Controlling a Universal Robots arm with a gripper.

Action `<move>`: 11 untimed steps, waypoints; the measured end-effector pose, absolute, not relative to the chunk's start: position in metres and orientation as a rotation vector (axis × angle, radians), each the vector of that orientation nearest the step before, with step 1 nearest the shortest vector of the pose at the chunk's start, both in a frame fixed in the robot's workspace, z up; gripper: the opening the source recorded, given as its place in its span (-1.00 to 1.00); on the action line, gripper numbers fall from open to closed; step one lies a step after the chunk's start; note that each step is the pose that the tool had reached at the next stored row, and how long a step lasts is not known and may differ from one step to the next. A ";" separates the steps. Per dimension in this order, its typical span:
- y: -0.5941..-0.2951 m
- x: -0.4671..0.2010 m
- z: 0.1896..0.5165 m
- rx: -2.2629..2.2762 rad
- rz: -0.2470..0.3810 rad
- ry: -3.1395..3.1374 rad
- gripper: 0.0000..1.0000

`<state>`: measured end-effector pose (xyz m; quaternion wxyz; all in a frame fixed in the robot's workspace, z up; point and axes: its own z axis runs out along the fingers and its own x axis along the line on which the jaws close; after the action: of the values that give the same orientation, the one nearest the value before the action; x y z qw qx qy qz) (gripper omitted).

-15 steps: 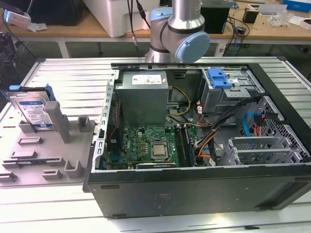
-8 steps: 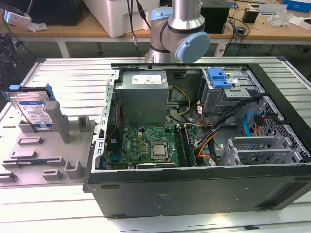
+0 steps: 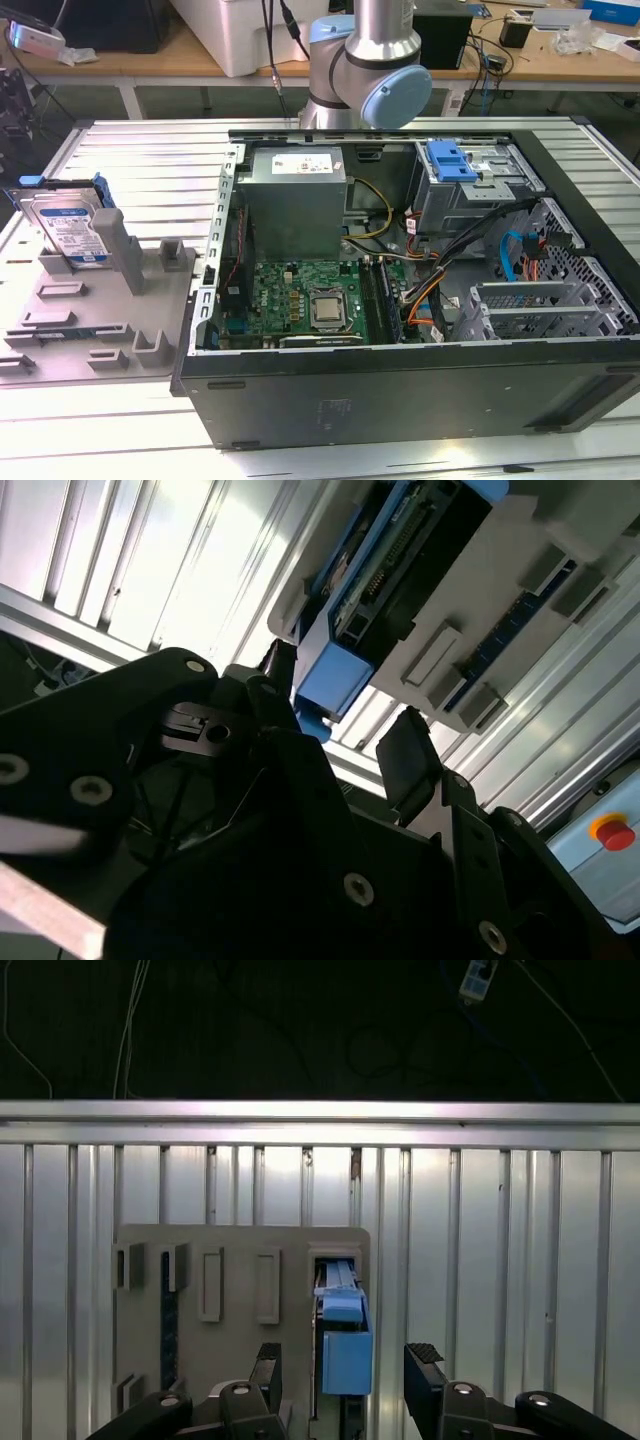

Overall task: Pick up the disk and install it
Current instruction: 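Pick up the disk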

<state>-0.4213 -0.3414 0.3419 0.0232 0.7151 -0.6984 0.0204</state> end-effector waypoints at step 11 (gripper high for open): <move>-0.341 -0.421 0.335 2.241 0.064 -2.135 0.20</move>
<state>-0.4212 -0.3414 0.3346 0.0231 0.7237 -0.6894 0.0208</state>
